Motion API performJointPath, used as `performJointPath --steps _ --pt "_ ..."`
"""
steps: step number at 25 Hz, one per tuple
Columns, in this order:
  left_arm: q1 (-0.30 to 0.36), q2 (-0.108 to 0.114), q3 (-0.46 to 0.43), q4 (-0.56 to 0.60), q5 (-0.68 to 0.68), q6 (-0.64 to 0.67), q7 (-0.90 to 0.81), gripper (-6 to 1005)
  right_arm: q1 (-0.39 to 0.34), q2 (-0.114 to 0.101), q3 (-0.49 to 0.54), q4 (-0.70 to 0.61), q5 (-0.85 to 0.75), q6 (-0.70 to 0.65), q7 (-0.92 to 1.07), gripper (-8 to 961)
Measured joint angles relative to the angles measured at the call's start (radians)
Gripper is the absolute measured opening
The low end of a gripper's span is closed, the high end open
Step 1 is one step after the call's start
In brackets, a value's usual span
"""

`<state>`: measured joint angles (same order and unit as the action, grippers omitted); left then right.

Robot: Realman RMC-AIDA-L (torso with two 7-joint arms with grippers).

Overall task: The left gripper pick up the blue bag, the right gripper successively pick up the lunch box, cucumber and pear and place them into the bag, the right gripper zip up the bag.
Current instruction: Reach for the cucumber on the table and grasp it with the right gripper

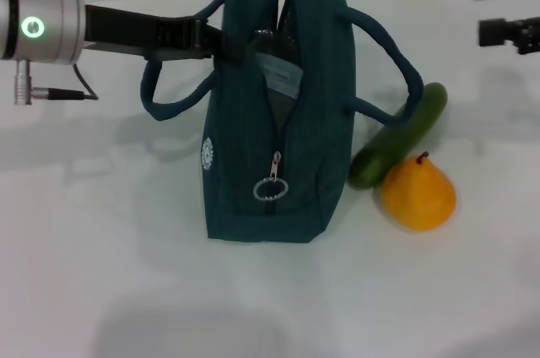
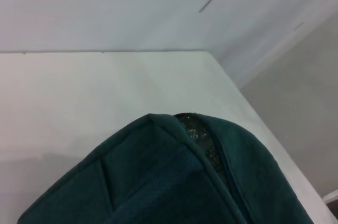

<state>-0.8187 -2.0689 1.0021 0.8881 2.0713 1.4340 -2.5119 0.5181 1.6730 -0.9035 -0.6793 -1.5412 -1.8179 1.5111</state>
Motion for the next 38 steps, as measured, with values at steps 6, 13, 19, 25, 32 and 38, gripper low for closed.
performJointPath --steps 6,13,19,25,32,38 --pt "0.001 -0.007 -0.017 0.000 0.000 -0.010 0.004 44 0.074 0.000 0.115 -0.114 -0.376 0.001 0.145 782" --pt "-0.002 -0.012 -0.018 -0.001 -0.001 -0.039 0.004 45 0.197 0.058 0.109 -0.264 -0.741 0.015 0.293 784" --pt "0.000 -0.015 -0.019 -0.002 -0.004 -0.053 0.004 45 0.293 0.100 0.041 -0.330 -0.908 0.008 0.382 788" --pt "-0.006 -0.014 -0.019 -0.031 -0.025 -0.075 0.006 44 0.335 0.143 -0.115 -0.336 -0.984 0.052 0.392 791" --pt "-0.007 -0.013 -0.020 -0.037 -0.027 -0.089 0.013 44 0.337 0.175 -0.273 -0.340 -1.005 0.151 0.373 792" --pt "-0.007 -0.008 -0.020 -0.037 -0.027 -0.104 0.013 45 0.340 0.212 -0.326 -0.341 -1.068 0.218 0.338 791"
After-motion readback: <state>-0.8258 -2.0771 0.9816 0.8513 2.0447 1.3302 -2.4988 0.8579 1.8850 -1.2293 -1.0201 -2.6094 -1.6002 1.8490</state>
